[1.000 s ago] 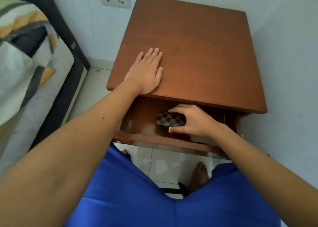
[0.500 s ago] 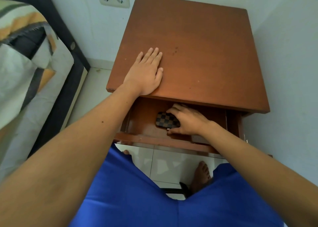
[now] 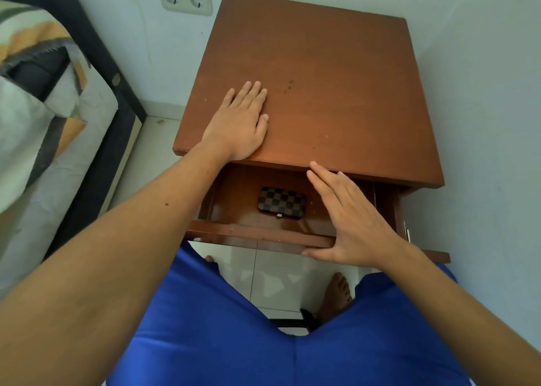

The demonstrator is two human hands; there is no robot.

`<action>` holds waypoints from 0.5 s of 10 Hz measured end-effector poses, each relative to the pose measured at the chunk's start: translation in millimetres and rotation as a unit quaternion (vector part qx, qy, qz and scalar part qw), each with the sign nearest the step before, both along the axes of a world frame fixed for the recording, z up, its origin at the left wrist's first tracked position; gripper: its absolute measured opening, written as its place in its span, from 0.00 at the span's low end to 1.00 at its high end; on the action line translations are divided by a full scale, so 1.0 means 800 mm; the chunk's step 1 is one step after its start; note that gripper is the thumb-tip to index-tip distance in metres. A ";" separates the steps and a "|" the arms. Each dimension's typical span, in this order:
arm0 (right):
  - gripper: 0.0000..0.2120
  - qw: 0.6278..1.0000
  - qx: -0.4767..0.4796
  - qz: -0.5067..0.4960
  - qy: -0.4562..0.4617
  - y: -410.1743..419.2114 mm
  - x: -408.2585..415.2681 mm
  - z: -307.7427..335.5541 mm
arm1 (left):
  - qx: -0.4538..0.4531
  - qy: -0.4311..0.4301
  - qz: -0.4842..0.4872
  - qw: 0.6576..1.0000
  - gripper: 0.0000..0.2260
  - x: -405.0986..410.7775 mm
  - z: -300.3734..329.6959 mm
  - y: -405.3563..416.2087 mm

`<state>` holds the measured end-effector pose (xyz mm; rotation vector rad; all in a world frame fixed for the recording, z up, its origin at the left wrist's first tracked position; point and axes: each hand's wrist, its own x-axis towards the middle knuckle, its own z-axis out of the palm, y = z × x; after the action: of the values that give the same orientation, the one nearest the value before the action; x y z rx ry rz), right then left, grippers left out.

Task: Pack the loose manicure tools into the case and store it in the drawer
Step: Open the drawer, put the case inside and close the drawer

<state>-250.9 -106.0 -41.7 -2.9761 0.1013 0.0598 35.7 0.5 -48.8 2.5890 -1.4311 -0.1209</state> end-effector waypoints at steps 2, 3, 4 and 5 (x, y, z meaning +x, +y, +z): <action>0.69 0.996 -0.074 -0.046 0.008 -0.016 0.027 0.015 | -0.004 -0.001 -0.001 1.000 0.28 0.004 0.000 -0.002; 0.70 0.994 -0.076 -0.076 0.016 -0.031 0.043 0.015 | -0.003 -0.001 0.001 1.000 0.28 0.004 0.000 -0.002; 0.67 0.992 -0.079 -0.093 0.016 -0.044 0.058 0.012 | -0.002 -0.001 0.002 1.000 0.28 0.003 -0.002 -0.002; 0.65 0.990 -0.084 -0.114 0.016 -0.055 0.071 0.006 | -0.003 -0.001 0.001 1.000 0.28 0.002 -0.004 -0.001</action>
<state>-193.8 -150.0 -36.7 -3.1082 0.4732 0.0744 37.6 -0.7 -51.7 2.5860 -1.4280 -0.1143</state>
